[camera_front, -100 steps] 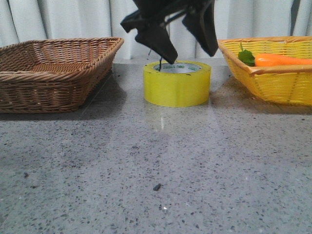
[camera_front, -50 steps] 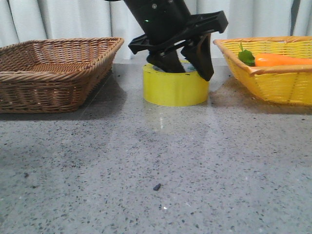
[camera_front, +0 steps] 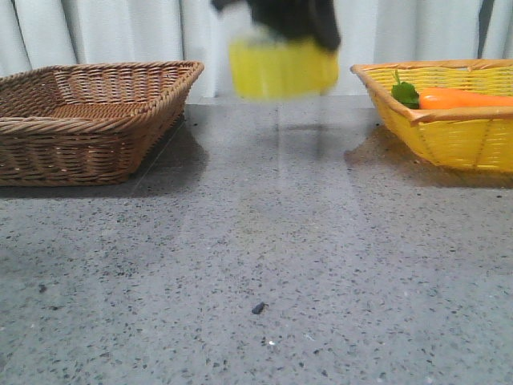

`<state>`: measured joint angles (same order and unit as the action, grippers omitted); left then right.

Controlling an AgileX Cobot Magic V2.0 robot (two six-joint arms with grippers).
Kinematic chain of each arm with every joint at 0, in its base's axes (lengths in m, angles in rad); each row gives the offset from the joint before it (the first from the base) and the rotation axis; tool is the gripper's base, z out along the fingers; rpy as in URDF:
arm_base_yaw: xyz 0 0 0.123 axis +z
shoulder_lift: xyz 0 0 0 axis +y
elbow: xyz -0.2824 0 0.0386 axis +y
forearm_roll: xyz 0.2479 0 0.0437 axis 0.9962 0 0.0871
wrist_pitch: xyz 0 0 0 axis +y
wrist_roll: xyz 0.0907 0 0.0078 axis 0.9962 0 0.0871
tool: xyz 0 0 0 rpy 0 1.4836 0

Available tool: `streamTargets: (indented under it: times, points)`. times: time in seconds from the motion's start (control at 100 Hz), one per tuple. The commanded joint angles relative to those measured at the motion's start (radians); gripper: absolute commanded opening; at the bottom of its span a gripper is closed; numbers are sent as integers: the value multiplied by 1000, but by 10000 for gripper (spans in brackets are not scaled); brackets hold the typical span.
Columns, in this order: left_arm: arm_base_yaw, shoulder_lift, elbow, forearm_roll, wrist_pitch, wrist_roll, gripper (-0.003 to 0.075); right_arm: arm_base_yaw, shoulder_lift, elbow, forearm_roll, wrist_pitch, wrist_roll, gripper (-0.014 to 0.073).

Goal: Transfer tape with both arms
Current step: 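Carry the tape roll with the left gripper and drop it into the wicker basket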

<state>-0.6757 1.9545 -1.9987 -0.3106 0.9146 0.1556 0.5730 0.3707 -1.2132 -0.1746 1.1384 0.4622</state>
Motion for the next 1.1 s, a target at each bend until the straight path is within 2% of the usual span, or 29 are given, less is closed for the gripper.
streamTargets:
  times: [0.0, 0.11, 0.25, 0.43, 0.66, 0.73, 0.88, 0.93, 0.99, 1.09]
  points:
    - [20, -157, -111, 29, -37, 2, -21, 2, 26, -13, -30, -100, 0, -65]
    - [55, -238, -131, 215, 41, 2, -21, 2, 26, -13, -55, -116, 0, -65]
    - [129, -265, -124, 435, 236, 2, -20, 2, 26, -13, -80, -135, 0, -65]
    - [250, -260, 9, 425, 248, -2, -20, 2, 26, 6, -82, -157, 0, -65]
    - [334, -256, 247, 390, 188, -4, -10, 2, 26, 23, -71, -140, 0, -66]
    - [341, -256, 275, 364, 168, -4, 59, 2, 26, 22, -71, -140, 0, -66]
    - [341, -268, 273, 303, 143, -11, 327, 2, 26, 22, -71, -140, 0, -67]
    - [339, -282, 273, 276, 133, -11, 386, 2, 26, 22, -73, -140, 0, -67]
    - [339, -307, 273, 251, 126, -11, 410, 2, 26, 22, -80, -133, 0, -67]
    - [339, -376, 277, 210, 97, -34, 379, 2, 26, 22, -93, -102, -9, -67]
